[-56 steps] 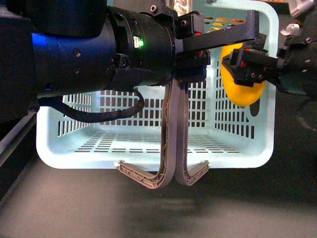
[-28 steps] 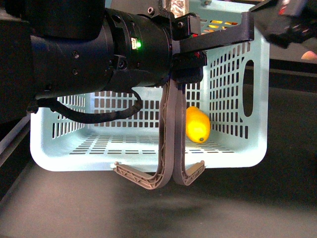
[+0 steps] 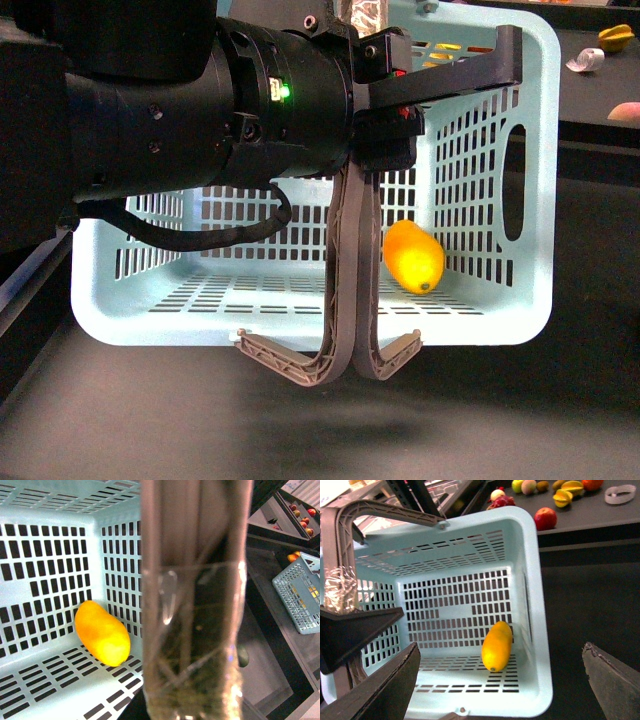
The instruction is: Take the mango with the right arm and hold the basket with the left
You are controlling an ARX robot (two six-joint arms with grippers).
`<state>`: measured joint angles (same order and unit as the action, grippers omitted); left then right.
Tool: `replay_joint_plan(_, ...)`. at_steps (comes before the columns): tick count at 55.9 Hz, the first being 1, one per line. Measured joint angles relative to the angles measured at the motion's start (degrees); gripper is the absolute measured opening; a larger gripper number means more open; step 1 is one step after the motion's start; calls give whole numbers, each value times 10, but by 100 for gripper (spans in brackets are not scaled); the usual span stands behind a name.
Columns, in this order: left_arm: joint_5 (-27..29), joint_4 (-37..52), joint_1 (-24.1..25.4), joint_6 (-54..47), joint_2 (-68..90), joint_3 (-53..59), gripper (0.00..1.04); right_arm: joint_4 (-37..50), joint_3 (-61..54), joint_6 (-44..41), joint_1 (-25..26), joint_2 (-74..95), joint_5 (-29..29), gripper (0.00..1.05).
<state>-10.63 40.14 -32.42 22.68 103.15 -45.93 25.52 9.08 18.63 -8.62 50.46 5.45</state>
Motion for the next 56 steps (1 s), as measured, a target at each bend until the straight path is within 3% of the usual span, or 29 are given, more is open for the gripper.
replay_joint_plan(12,1,0,0,-1,0,0,6,-151,-37,-16,-24,-174,-82,97)
replay_joint_plan(28,1,0,0,0,0,0,6,-149,-39,-29,-30,-192,-93,96)
replay_joint_plan(31,1,0,0,0,0,0,6,-31,-75,-85,-35,-190,-156,85)
replay_joint_plan(35,1,0,0,-1,0,0,6,20,-88,-134,-24,-208,-160,72)
replay_joint_plan(49,1,0,0,-1,0,0,6,-32,-88,-176,12,-281,-125,35)
replay_joint_plan(56,1,0,0,0,0,0,6,-67,-88,-182,71,-317,-58,14)
